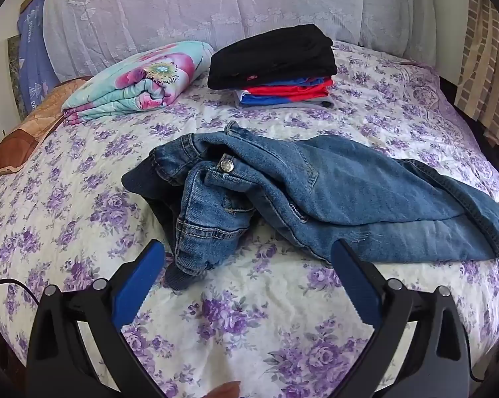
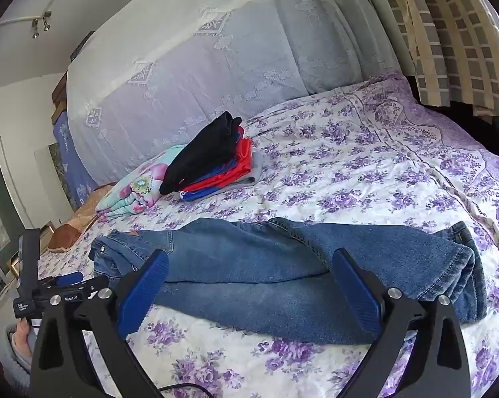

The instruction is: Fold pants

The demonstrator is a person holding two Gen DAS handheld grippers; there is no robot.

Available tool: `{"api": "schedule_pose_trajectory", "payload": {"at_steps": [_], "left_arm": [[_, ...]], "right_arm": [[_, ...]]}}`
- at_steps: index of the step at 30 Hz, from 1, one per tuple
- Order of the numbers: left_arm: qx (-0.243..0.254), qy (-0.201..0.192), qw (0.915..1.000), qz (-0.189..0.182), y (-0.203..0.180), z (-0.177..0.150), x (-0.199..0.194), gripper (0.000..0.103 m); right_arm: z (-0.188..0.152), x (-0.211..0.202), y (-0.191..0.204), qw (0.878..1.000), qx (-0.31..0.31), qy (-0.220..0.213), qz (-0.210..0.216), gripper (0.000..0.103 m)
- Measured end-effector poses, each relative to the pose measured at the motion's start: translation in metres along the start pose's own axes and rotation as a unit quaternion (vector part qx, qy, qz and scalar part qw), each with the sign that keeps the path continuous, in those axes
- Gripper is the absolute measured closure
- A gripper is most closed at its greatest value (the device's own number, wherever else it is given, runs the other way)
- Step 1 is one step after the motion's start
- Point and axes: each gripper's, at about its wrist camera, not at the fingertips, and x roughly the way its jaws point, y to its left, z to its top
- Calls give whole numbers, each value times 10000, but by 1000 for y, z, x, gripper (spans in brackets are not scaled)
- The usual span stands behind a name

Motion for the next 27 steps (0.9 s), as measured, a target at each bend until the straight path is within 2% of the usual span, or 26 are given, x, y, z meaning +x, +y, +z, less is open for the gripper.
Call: {"api": "schedule_pose_trajectory", "payload": {"at_steps": [12, 18, 22, 25, 27], "left_arm": [[-87, 10, 9999, -88, 10, -4, 5, 5], [-124, -61, 9999, -41, 7, 0, 6, 5], [-319, -41, 9991, -274, 20, 5, 5, 5], [-263, -38, 9996, 49, 26, 12, 11, 5], [-300, 1, 9995, 74, 33, 16, 15, 5]], "right_arm": [[-2, 1, -5, 9996, 290, -66, 4, 4], [-3, -4, -9, 9983, 494, -315, 34, 4], [2, 4, -19, 9962, 836, -170, 187, 4], [7, 17, -22, 9961, 873, -8, -99, 4], [7, 23, -24, 9962, 825, 89, -246, 4]]}}
